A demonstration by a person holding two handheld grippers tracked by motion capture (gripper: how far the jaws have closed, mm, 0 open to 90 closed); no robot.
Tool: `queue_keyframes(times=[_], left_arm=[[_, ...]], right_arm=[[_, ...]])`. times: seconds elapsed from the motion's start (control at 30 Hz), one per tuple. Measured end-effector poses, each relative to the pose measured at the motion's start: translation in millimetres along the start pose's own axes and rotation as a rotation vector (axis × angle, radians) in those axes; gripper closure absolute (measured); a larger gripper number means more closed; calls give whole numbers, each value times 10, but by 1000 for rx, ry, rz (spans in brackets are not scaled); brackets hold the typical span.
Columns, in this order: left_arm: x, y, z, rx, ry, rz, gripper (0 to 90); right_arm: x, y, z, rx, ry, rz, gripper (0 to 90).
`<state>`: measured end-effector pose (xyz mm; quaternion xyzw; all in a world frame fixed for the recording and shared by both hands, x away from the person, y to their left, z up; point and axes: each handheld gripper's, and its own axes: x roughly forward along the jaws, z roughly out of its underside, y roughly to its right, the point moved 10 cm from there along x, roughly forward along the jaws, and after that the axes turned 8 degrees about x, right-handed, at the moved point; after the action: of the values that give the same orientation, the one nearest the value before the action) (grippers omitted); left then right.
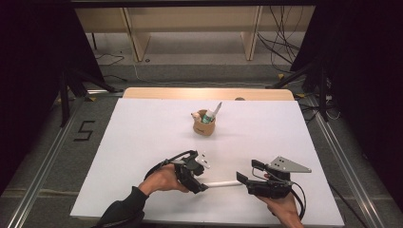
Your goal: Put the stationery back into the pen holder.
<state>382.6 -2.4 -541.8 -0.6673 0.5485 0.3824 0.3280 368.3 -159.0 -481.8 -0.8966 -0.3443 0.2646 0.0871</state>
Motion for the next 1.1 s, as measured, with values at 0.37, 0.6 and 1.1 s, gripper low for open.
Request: queue_keyframes(times=[0.37,0.6,1.1], left_arm=[[127,23,2,45,-82,30,550],[154,28,16,69,-129,45,624],[171,67,1,136,-173,13,748]], right_arm=[[-24,-14,65,4,-9,-5,234],[-22,-12,81,9,-12,-9,236],[-9,-20,95,5,-14,-15,243]])
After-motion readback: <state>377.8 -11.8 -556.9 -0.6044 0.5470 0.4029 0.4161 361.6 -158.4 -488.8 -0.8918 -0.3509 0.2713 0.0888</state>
